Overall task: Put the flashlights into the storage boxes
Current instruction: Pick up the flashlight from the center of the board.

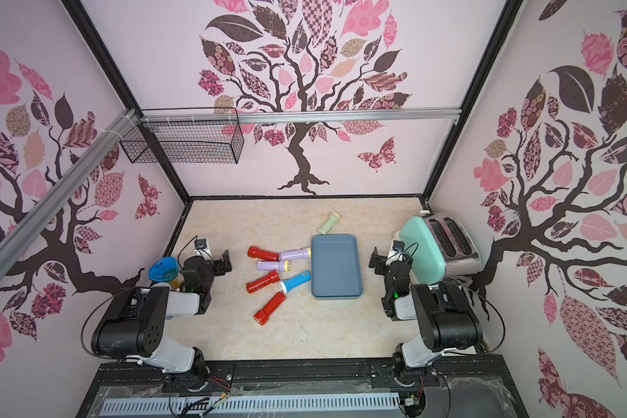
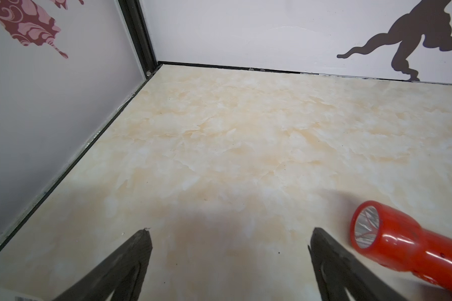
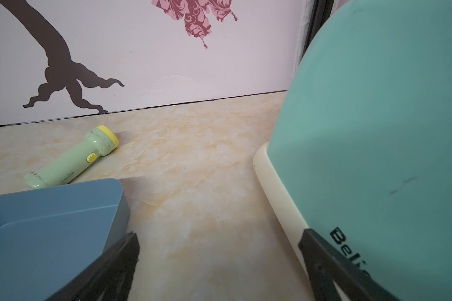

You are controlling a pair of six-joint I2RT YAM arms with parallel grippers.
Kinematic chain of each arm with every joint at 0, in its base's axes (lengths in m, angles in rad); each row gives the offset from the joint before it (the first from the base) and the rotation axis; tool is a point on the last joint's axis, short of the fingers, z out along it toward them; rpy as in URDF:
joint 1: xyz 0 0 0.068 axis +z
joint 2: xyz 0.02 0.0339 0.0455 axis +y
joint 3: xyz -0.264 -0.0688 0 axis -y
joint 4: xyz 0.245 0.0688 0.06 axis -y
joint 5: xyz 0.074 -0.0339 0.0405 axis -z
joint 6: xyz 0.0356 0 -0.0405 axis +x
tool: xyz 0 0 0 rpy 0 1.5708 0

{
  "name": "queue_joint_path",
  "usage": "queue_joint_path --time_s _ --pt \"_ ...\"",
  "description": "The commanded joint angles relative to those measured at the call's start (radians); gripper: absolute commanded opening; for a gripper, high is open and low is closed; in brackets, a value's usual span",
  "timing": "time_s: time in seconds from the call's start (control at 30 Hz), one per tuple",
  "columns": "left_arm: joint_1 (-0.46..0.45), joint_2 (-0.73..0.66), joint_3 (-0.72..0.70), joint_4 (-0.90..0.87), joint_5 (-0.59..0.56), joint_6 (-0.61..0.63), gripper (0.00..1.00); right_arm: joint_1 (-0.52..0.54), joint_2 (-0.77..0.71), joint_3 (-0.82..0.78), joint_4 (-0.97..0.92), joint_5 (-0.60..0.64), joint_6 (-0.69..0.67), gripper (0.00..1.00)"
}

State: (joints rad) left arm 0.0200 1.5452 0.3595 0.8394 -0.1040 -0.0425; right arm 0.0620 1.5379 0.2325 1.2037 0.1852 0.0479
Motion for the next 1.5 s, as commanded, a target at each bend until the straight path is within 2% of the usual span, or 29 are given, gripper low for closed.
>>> queue_joint_path --time_s 0.0,0.07,0.13,0.2,0.33,0.4,0.5,0.53,0.57,0.67,0.87,1.0,1.17,1.3,1.47 --pt "-0.007 -0.073 0.061 -0.103 0.02 0.024 0.98 -0.001 -0.099 -0.025 0.014 0.042 0.01 1.0" --pt "-0.032 -0.179 0.194 -0.501 -0.081 -0.003 0.98 -0.001 -0.241 0.01 -0.196 0.08 0.019 1.0" --pt "-0.081 -0.219 0.346 -0.802 -0.205 -0.055 0.98 -0.002 -0.37 0.091 -0.446 0.089 0.047 1.0" --pt "-0.147 -0.272 0.379 -0.87 -0.182 -0.099 0.98 -0.002 -0.426 0.196 -0.618 0.103 0.102 1.0" --pt "-0.334 -0.402 0.371 -0.932 -0.052 -0.34 0.98 -0.004 -0.417 0.422 -1.151 0.265 0.489 1.0" --pt "-0.409 -0.426 0.37 -0.975 0.034 -0.404 0.98 -0.008 -0.408 0.444 -1.183 0.19 0.491 1.0" --pt "-0.493 -0.413 0.371 -0.994 0.11 -0.343 0.98 -0.009 -0.406 0.447 -1.158 0.027 0.486 0.99" --pt "-0.507 -0.406 0.385 -1.036 0.116 -0.311 0.98 -0.009 -0.404 0.449 -1.161 0.004 0.487 0.99" --pt "-0.517 -0.405 0.382 -1.064 0.074 -0.337 0.98 -0.008 -0.404 0.451 -1.165 0.004 0.489 0.99" --pt "-0.519 -0.415 0.334 -1.024 0.039 -0.338 0.98 -0.01 -0.41 0.453 -1.17 0.012 0.493 1.0" --pt "-0.515 -0.394 0.389 -1.135 -0.118 -0.361 0.98 -0.008 -0.404 0.457 -1.135 -0.089 0.534 1.0" --pt "-0.502 -0.374 0.407 -1.193 -0.125 -0.381 0.98 0.014 -0.331 0.505 -1.112 -0.139 0.585 1.0" --pt "-0.454 -0.387 0.391 -1.2 -0.132 -0.412 0.98 0.15 -0.142 0.686 -1.156 -0.076 0.59 1.0" --pt "-0.364 -0.403 0.34 -1.195 -0.132 -0.519 0.98 0.214 0.07 0.869 -1.194 -0.101 0.641 0.99" --pt "-0.24 -0.394 0.323 -1.194 -0.014 -0.543 0.98 0.234 0.314 1.123 -1.288 -0.141 0.709 0.96"
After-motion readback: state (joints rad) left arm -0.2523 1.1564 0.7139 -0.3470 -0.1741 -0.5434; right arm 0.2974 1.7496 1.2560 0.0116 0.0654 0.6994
